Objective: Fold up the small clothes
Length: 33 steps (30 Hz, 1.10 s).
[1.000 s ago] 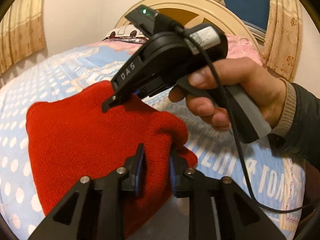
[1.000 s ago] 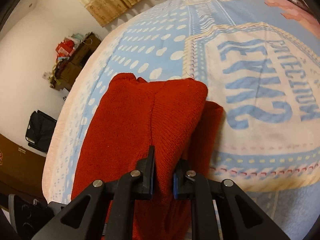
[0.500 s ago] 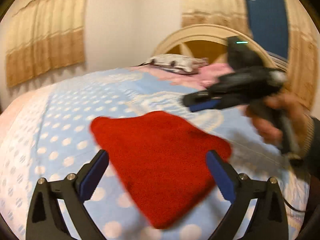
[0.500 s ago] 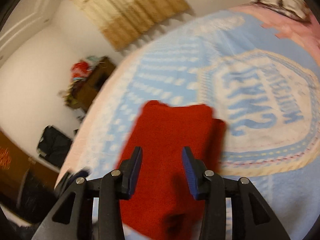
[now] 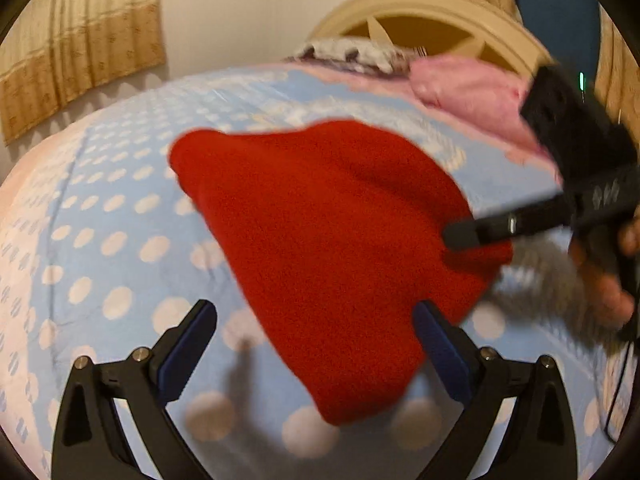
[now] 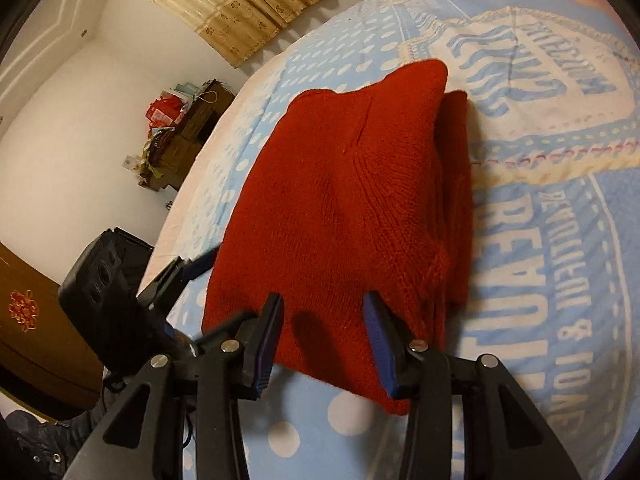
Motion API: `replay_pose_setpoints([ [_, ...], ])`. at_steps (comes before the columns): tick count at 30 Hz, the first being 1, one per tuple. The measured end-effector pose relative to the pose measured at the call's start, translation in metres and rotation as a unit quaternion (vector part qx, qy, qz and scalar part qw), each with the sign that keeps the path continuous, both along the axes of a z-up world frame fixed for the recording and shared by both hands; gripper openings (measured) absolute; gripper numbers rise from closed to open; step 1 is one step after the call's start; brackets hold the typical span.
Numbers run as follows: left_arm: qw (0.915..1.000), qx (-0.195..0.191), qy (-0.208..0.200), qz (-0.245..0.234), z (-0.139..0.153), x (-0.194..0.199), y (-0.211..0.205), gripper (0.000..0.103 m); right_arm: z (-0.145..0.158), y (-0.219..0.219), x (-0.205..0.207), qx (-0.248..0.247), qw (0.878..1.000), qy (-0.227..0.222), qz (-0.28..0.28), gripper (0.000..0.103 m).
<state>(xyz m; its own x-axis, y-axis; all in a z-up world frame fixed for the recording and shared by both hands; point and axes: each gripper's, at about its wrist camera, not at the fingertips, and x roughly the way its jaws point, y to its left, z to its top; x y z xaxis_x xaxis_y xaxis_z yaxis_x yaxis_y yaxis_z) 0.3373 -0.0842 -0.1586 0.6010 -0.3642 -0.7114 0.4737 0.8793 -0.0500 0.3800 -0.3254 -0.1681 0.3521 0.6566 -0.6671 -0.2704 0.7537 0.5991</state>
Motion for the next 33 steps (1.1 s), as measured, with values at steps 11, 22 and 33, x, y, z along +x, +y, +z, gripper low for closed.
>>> replay_pose_setpoints([
  [11, 0.9969, -0.042, -0.033, 0.058, 0.013, -0.002, 0.035, 0.103, 0.052, 0.037, 0.012, -0.078, 0.993, -0.087, 0.012, 0.044],
  [22, 0.9974, -0.049, 0.016, 0.051, -0.005, 0.005, 0.036, 0.103, 0.053, 0.085, 0.022, -0.230, 0.964, -0.128, 0.033, 0.044],
  [33, 0.9970, -0.053, 0.030, 0.047, -0.010, 0.007, 0.035, 0.103, 0.018, 0.123, 0.069, -0.254, 0.962, -0.079, 0.058, 0.046],
])
